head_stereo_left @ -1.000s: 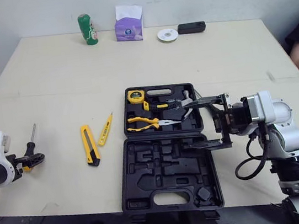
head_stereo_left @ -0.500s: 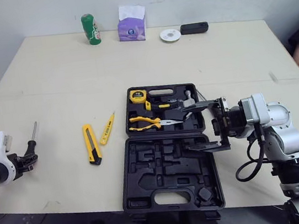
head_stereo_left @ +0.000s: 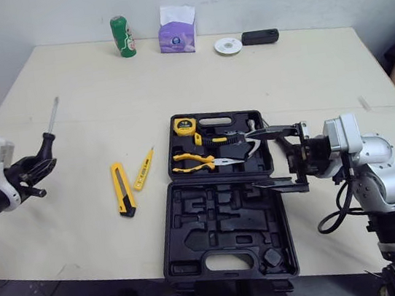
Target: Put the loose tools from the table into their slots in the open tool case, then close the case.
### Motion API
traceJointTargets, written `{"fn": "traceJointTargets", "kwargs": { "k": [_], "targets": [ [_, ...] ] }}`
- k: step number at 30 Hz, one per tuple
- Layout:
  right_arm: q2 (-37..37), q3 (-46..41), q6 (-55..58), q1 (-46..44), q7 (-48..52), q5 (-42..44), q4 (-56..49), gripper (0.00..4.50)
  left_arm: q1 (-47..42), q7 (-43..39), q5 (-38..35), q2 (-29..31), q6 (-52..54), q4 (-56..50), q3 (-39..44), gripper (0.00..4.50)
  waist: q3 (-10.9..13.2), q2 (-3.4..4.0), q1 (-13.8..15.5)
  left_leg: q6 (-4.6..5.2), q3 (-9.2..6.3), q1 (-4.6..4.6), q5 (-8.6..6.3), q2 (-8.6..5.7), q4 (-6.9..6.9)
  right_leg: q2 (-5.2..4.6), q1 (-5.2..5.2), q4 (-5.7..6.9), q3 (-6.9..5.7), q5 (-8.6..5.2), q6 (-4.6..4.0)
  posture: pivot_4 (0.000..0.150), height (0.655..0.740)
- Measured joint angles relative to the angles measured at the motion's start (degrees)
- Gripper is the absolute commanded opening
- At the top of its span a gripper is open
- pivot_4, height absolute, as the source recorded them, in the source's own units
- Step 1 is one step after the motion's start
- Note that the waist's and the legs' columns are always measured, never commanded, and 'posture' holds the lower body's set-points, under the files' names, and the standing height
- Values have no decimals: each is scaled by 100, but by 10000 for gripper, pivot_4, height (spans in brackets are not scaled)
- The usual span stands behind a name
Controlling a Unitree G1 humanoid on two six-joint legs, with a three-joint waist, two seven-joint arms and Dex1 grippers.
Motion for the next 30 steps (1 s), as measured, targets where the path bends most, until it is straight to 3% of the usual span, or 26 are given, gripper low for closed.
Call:
{"fn": "traceJointTargets", "kwargs": {
  "k": [5, 8, 14, 18, 22, 30],
  "targets": [
    [-303, -261, -4, 208, -200, -126, 12, 45000, -902, -640, -101, -97, -610, -463, -809, 10139, 0, 0, 18, 2, 8, -1, -1, -3, 2, 2, 2, -3, -6, 1, 2, 1500, 7400],
    [-658, -531, -2, 305, -275, -187, 31, 45000, -1315, -1163, -380, -323, -657, -783, -1379, 10139, 0, 0, -4, 5, 18, 1, 1, 3, 7, 12, 1, -2, -11, 1, 3, 1500, 7400],
    [-959, -744, 124, 704, -276, -201, 18, 45000, -1876, -2182, -338, -225, -613, -1317, -2714, 10139, 1, 1, 6, 6, 29, 8, 8, 11, 17, 38, -1, 3, -6, 1, 3, 1500, 7400],
    [-1145, -801, 146, 874, -336, -330, 15, 45000, -2421, -2501, -146, -587, -410, -1351, -3682, 10139, 1, 2, 20, 14, 27, 6, 8, 7, 26, 65, 7, -4, 4, 8, 16, 1500, 7400],
    [-1224, -878, 190, 1056, -446, -471, 23, 45000, -2615, -2721, 423, -548, -301, -1217, -4459, 10139, 2, 4, 1, 7, 27, 6, 11, 18, 25, 87, 1, -5, 15, 8, 15, 1500, 7400],
    [-1239, -895, 588, 1116, -836, -465, -428, 45000, -3300, -2859, 1228, -715, 443, -961, -5293, 10138, 3, 6, 11, 8, 22, 4, 11, 20, 34, 88, 3, -2, 57, 8, 14, 1500, 7400]
  ]
}}
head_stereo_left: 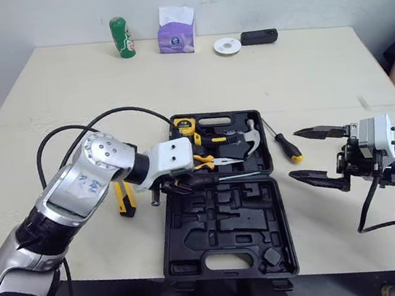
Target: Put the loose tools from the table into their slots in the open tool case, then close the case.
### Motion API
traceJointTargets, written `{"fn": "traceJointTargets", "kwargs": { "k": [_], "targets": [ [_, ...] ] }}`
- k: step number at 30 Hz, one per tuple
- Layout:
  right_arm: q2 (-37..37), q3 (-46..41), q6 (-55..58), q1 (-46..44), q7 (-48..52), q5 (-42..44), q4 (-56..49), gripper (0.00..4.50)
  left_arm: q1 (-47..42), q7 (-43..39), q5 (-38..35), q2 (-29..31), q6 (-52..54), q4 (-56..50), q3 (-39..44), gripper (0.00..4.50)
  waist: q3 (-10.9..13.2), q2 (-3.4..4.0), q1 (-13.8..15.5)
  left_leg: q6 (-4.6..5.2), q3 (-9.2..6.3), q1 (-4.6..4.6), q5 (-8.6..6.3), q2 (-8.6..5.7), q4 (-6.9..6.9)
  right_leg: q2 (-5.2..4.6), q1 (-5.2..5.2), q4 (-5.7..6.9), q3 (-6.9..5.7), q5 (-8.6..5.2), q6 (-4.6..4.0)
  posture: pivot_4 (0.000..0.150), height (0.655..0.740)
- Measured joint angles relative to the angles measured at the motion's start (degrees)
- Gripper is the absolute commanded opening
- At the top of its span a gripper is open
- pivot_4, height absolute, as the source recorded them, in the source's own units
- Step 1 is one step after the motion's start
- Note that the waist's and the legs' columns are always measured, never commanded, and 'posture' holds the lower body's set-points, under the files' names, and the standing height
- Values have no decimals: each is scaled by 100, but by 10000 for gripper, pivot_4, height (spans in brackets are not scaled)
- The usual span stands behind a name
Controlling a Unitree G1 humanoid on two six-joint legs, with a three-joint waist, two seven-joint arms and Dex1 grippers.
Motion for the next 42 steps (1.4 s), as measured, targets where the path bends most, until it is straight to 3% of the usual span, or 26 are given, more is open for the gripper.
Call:
{"fn": "traceJointTargets", "kwargs": {
  "k": [5, 9, 19, 36, 38, 40, 42],
  "targets": [
    [2, 1, 327, 106, -266, 101, -441, 45000, -77, -123, 203, -52, 387, 74, -366, 10138, 0, 0, 12, 0, -2, -1, 0, 1, 4, 0, 0, 1, 8, 0, -1, 1500, 7400],
    [2, 1, 507, 109, -420, 167, -633, 45000, -244, -167, 725, -45, 53, 143, -644, 10138, 0, 0, 11, 0, -2, -2, 0, 0, 7, -1, 1, 1, 8, 0, -1, 1500, 7400],
    [71, 55, 596, 18, -544, 163, -697, 45000, -417, -432, 1204, -260, -209, 275, -818, 10138, 0, 0, 24, 1, -4, -2, 0, 0, 13, -2, 5, 3, 6, 0, -1, 1500, 7400],
    [327, 180, -301, 161, -92, -6, 64, 45000, -612, -480, 1729, -558, 302, 166, -1039, 10138, -1, 1, 61, 8, -11, -2, -5, 3, 48, -1, 14, 17, 5, 0, 0, 1500, 7400],
    [365, 204, -419, 196, -14, -21, 186, 45000, -586, -466, 1731, -562, 292, 128, -1020, 20366, -1, 1, 62, 9, -11, -2, -5, 3, 49, -2, 14, 17, 6, 0, 1, 1500, 7400],
    [368, 204, -502, 245, 59, -22, 241, 45000, -530, -463, 1712, -600, 282, 85, -983, 26686, 0, 1, 73, 9, -11, -3, -5, 3, 49, -2, 14, 16, 6, 0, 1, 1500, 7400],
    [370, 204, -549, 249, 96, -21, 248, 45000, -499, -461, 1670, -693, 276, 69, -966, 36182, 0, 1, 89, 10, -12, -4, -5, 4, 53, -2, 14, 18, 5, 0, 1, 1500, 7400]
  ]
}}
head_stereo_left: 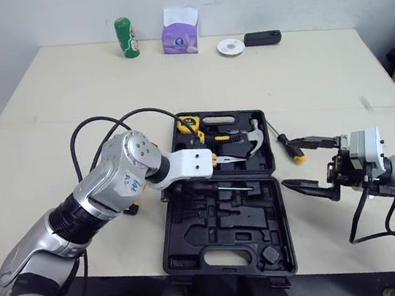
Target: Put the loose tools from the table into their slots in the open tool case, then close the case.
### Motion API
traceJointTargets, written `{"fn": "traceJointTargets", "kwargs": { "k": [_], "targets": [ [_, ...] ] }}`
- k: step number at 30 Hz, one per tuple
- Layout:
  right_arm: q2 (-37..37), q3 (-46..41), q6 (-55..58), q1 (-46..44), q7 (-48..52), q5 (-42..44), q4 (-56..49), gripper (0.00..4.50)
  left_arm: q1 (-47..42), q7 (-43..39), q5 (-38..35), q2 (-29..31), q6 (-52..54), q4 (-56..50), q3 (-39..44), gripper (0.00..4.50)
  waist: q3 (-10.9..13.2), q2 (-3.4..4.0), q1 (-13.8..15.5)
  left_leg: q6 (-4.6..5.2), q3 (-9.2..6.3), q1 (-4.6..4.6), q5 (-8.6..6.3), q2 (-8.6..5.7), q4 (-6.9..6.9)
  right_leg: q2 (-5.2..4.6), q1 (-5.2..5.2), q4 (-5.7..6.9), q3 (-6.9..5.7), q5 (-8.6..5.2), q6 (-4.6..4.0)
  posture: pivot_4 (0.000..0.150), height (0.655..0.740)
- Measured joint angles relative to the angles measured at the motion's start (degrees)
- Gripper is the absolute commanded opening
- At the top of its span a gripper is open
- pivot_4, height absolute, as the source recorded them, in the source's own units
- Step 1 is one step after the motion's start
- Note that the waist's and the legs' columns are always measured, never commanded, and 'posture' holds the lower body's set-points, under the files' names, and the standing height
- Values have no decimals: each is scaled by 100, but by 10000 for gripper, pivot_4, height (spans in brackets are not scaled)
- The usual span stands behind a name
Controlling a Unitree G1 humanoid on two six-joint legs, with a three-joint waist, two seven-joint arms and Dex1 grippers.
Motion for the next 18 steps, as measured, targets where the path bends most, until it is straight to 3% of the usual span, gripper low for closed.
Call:
{"fn": "traceJointTargets", "kwargs": {
  "k": [8, 12, 15, 18],
  "targets": [
    [0, -1, -143, 8, 209, 7, 165, 45000, 44, 61, -261, -142, 79, -218, 512, 36182, 0, 0, 38, 2, -2, -3, -2, 0, 3, 0, 1, -2, 0, 0, 0, 1500, 7400],
    [-3, -7, -234, -22, 290, 10, 241, 45000, 450, 272, -719, -459, -169, -198, 1205, 36182, -1, 2, 27, 2, -8, -1, -3, 1, 6, 0, 2, 0, 2, 0, 0, 1500, 7400],
    [-3, -7, -290, -77, 338, 6, 397, 45000, 863, 458, -1214, -814, -433, 9, 1872, 29125, -2, 4, 27, 2, -14, 0, -3, 1, 10, 0, 3, 2, -1, 0, -1, 1500, 7400],
    [-2, -6, -386, -107, 373, -1, 543, 45000, 1248, 638, -1477, -968, -958, 378, 2438, 15756, -2, 5, 18, 2, -16, 1, -3, 1, 9, -1, 3, 1, -1, 1, -1, 1500, 7400]
  ]
}}
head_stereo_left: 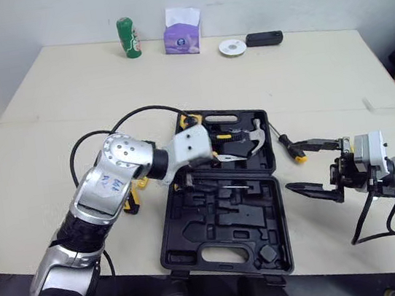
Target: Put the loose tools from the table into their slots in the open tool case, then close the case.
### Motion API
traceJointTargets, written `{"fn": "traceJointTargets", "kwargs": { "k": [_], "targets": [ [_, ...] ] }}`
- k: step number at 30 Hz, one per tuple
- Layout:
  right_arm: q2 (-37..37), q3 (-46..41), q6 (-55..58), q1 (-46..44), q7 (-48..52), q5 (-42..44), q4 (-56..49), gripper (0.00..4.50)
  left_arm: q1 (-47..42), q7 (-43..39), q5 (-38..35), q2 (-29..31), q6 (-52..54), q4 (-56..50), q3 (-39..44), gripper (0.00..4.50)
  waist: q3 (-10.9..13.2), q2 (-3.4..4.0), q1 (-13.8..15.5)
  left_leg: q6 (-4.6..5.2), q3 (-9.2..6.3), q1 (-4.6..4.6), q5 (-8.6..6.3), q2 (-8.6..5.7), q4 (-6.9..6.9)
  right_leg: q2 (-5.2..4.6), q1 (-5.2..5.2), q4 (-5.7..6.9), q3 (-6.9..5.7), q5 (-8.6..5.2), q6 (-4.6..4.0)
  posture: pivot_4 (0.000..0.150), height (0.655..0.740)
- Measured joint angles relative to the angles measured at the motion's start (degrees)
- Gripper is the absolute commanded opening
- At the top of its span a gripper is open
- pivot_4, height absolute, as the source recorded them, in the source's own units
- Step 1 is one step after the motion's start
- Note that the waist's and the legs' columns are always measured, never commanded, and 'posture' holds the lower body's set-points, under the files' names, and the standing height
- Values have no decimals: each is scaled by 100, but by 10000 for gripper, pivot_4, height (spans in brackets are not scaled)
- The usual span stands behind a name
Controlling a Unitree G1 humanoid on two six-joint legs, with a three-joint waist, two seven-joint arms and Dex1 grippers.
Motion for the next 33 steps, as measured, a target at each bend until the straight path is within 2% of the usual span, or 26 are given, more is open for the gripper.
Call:
{"fn": "traceJointTargets", "kwargs": {
  "k": [3, 4, 13, 28, 33],
  "targets": [
    [13, 11, -112, -39, 51, -15, 193, 45000, 382, 202, -139, -239, -610, 355, 306, 1872, 0, 0, 18, 2, -2, -2, -2, -3, 1, -1, 1, -3, -5, 1, 2, 1500, 7400],
    [16, 12, -151, -63, 63, -17, 253, 45000, 472, 244, -155, -318, -794, 458, 347, 403, 0, -1, 20, 3, -1, -3, -2, -4, 2, -2, 1, -3, -6, 2, 3, 1500, 7400],
    [28, 15, -373, -92, 227, -28, 584, 45000, 1090, 470, -147, -523, -1374, 781, 125, 403, 0, 1, 16, 4, 0, -2, -7, -2, 2, -1, 3, -4, -7, 3, 4, 1500, 7400],
    [14, 5, -462, 302, 318, -19, 542, 45000, 1145, 489, -12, -486, -1775, 1210, -40, 403, -3, 5, 17, 4, -2, 3, -11, -2, 3, -4, 11, -6, -10, 3, 4, 1500, 7400],
    [13, 5, -448, 461, 189, -27, 442, 45000, 1076, 601, 39, -534, -1621, 1225, -189, 403, -15, 21, 21, 9, -4, 8, -16, -3, 5, -7, 20, -9, -11, 4, 5, 1500, 7400]
  ]
}}
